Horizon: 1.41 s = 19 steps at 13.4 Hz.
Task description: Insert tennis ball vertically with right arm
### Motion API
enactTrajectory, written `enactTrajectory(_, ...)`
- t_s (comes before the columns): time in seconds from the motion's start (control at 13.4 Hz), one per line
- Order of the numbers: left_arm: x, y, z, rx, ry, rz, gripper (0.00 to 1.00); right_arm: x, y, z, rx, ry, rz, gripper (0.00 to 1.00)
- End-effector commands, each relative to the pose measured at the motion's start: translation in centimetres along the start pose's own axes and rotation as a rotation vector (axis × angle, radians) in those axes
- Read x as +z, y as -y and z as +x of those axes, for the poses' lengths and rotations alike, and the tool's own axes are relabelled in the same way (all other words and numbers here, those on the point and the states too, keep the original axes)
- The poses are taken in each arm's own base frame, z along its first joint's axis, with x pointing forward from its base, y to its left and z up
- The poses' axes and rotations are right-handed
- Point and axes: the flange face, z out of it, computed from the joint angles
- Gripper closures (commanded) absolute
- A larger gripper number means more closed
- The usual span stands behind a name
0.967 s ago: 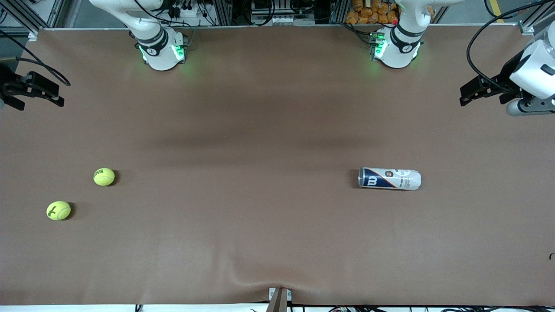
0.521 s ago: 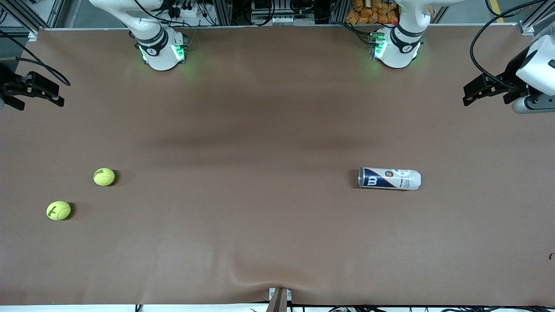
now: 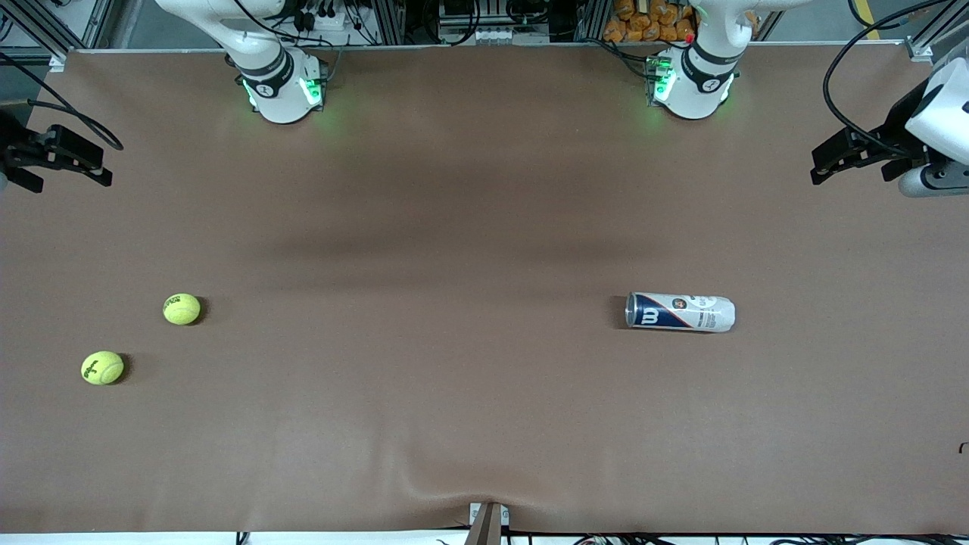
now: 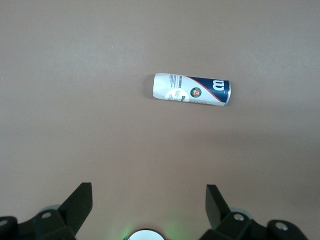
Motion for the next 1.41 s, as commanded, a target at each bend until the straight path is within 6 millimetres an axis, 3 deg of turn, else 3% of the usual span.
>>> enactTrajectory(0.0,-0.2,-0.4,0.3,0.006,0.002,-0.013,0.0,-0.5,-0.2,-0.7,0.011,-0.004,0.006,0.0)
enactTrajectory(0.3,1.0,-2.1,1.0,0.027,0.013,-0.011,0.0,-0.5,-0.1,-0.7,0.011,-0.003,0.006,0.0)
enactTrajectory(1.34,2.9,-3.6,2.1,0.052,0.034,-0.009,0.0,-0.5,-0.2,-0.7,0.013,-0.003,0.006,0.0)
